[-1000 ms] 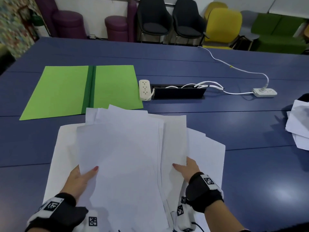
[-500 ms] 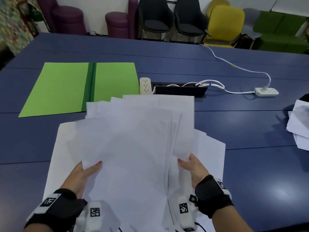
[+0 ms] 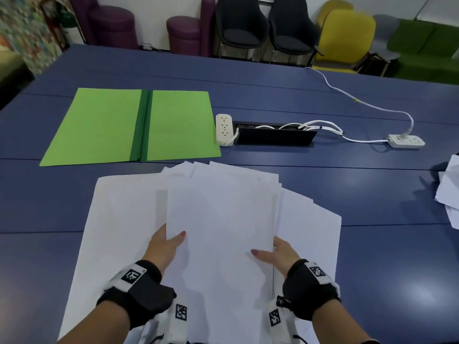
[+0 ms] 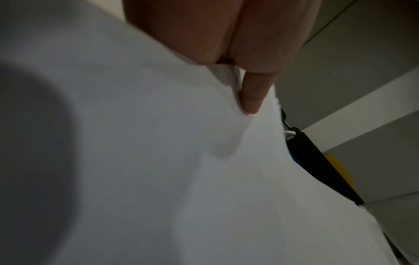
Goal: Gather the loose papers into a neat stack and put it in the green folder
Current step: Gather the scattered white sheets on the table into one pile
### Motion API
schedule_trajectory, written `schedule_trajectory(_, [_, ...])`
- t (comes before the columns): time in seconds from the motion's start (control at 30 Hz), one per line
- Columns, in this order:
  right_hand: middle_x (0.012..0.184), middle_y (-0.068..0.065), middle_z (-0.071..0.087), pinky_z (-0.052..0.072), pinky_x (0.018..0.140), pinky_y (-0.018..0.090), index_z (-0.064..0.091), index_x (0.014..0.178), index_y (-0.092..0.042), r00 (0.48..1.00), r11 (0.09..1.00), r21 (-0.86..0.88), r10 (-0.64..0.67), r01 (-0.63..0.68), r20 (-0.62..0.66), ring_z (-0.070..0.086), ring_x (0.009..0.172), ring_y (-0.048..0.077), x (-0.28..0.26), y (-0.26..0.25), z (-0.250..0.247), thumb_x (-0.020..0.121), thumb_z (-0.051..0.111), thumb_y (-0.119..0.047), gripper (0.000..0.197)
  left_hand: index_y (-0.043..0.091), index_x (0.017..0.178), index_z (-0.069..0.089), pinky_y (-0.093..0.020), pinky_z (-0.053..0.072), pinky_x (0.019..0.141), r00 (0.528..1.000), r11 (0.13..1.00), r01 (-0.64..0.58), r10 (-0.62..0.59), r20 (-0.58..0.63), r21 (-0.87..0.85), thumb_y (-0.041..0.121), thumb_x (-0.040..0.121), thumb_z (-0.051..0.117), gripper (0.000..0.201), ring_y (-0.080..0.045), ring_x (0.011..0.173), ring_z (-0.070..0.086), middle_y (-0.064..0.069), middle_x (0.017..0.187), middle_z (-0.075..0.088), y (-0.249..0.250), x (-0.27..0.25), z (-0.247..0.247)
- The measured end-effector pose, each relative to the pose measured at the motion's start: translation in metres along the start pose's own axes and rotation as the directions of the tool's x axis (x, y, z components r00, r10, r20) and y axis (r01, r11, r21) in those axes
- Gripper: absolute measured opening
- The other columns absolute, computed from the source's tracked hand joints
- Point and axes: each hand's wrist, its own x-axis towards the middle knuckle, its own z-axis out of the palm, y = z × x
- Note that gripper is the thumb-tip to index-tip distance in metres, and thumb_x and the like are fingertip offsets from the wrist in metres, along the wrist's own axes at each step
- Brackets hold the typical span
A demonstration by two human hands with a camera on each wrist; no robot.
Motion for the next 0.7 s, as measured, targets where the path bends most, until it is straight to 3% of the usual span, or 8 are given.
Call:
schedule_trajectory(0.1, [0.106, 0.014, 0.067, 0.048, 0.093, 0.041, 0.059, 0.114, -0.001, 0.999, 1.0, -0.022, -0.004, 0.003, -0.053, 0.061, 0.108, 0.034, 0.004, 0.016, 0.002, 0.071, 0.073, -0.004, 0.045, 0.017, 0.111, 0.058, -0.032, 0.046, 0.091, 0.999, 0.996, -0.048, 0.047, 0.02, 0.073, 0.022, 0.091, 0.055, 0.021, -0.027, 0.106, 0.058, -0.008, 0.115, 0.063, 0.002, 0.0, 0.003])
schedule_trajectory(0.2, [0.079, -0.001, 0.071, 0.053, 0.074, 0.026, 0.062, 0.095, -0.01, 0.987, 0.986, 0.145, -0.065, 0.086, -0.146, 0.065, 0.085, 0.025, -0.004, 0.024, -0.006, 0.082, 0.058, 0.009, 0.023, 0.016, 0.116, 0.053, -0.019, 0.047, 0.08, 0.963, 0.966, -0.117, 0.167, -0.211, 0.229, 0.022, 0.087, 0.059, 0.03, -0.026, 0.101, 0.057, -0.011, 0.117, 0.057, 0.003, 0.004, -0.011])
schedule_trajectory(0.3, [0.061, -0.003, 0.072, 0.05, 0.075, 0.032, 0.06, 0.081, -0.006, 0.976, 0.935, 0.345, -0.006, 0.083, -0.217, 0.062, 0.076, 0.025, -0.008, 0.034, -0.019, 0.078, 0.067, 0.001, 0.011, 0.015, 0.136, 0.037, -0.044, 0.035, 0.101, 0.858, 0.955, 0.061, 0.099, -0.504, 0.29, 0.023, 0.08, 0.068, 0.065, -0.041, 0.121, 0.042, -0.022, 0.137, 0.041, 0.004, 0.011, -0.033])
schedule_trajectory(0.37, [0.076, 0.009, 0.072, 0.048, 0.085, 0.04, 0.062, 0.09, 0.001, 0.984, 0.915, 0.394, -0.011, 0.082, -0.18, 0.063, 0.084, 0.031, -0.005, 0.039, -0.024, 0.047, 0.09, -0.027, 0.059, 0.019, 0.141, 0.023, -0.052, 0.036, 0.098, 0.837, 0.961, 0.168, -0.023, -0.547, 0.218, 0.024, 0.077, 0.07, 0.08, -0.046, 0.123, 0.037, -0.024, 0.142, 0.029, 0.009, 0.012, -0.037])
schedule_trajectory(0.43, [0.092, 0.015, 0.07, 0.051, 0.089, 0.042, 0.062, 0.102, 0.001, 0.988, 0.903, 0.42, -0.028, 0.09, -0.152, 0.066, 0.089, 0.032, -0.003, 0.041, -0.023, 0.019, 0.093, -0.039, 0.098, 0.023, 0.144, 0.013, -0.05, 0.037, 0.096, 0.849, 0.972, 0.186, -0.086, -0.521, 0.143, 0.021, 0.076, 0.071, 0.089, -0.046, 0.122, 0.037, -0.022, 0.145, 0.02, 0.014, 0.009, -0.032])
schedule_trajectory(0.53, [0.09, 0.006, 0.074, 0.058, 0.075, 0.028, 0.063, 0.102, -0.007, 0.991, 0.892, 0.436, -0.076, 0.117, -0.111, 0.071, 0.081, 0.02, 0.001, 0.043, -0.026, 0.012, 0.093, -0.04, 0.101, 0.017, 0.145, 0.008, -0.045, 0.035, 0.099, 0.87, 0.985, 0.16, -0.111, -0.481, 0.063, 0.013, 0.076, 0.072, 0.094, -0.04, 0.125, 0.038, -0.022, 0.148, 0.019, 0.012, 0.004, -0.022])
schedule_trajectory(0.6, [0.091, 0.006, 0.073, 0.057, 0.075, 0.026, 0.062, 0.103, -0.008, 0.989, 0.887, 0.442, -0.086, 0.133, -0.124, 0.071, 0.08, 0.018, 0.002, 0.044, -0.027, 0.01, 0.093, -0.04, 0.103, 0.011, 0.144, 0.011, -0.042, 0.033, 0.101, 0.885, 0.986, 0.158, -0.115, -0.451, 0.058, 0.012, 0.077, 0.071, 0.089, -0.038, 0.126, 0.04, -0.023, 0.144, 0.033, 0.003, 0.005, -0.023])
schedule_trajectory(0.7, [0.092, 0.006, 0.073, 0.056, 0.078, 0.029, 0.062, 0.103, -0.009, 0.989, 0.885, 0.446, -0.09, 0.133, -0.115, 0.07, 0.083, 0.021, -0.001, 0.042, -0.026, 0.01, 0.093, -0.039, 0.103, 0.004, 0.132, 0.038, -0.04, 0.036, 0.101, 0.912, 0.978, 0.161, -0.094, -0.399, 0.137, 0.021, 0.074, 0.074, 0.07, -0.036, 0.118, 0.049, -0.02, 0.132, 0.05, -0.003, 0.006, -0.03])
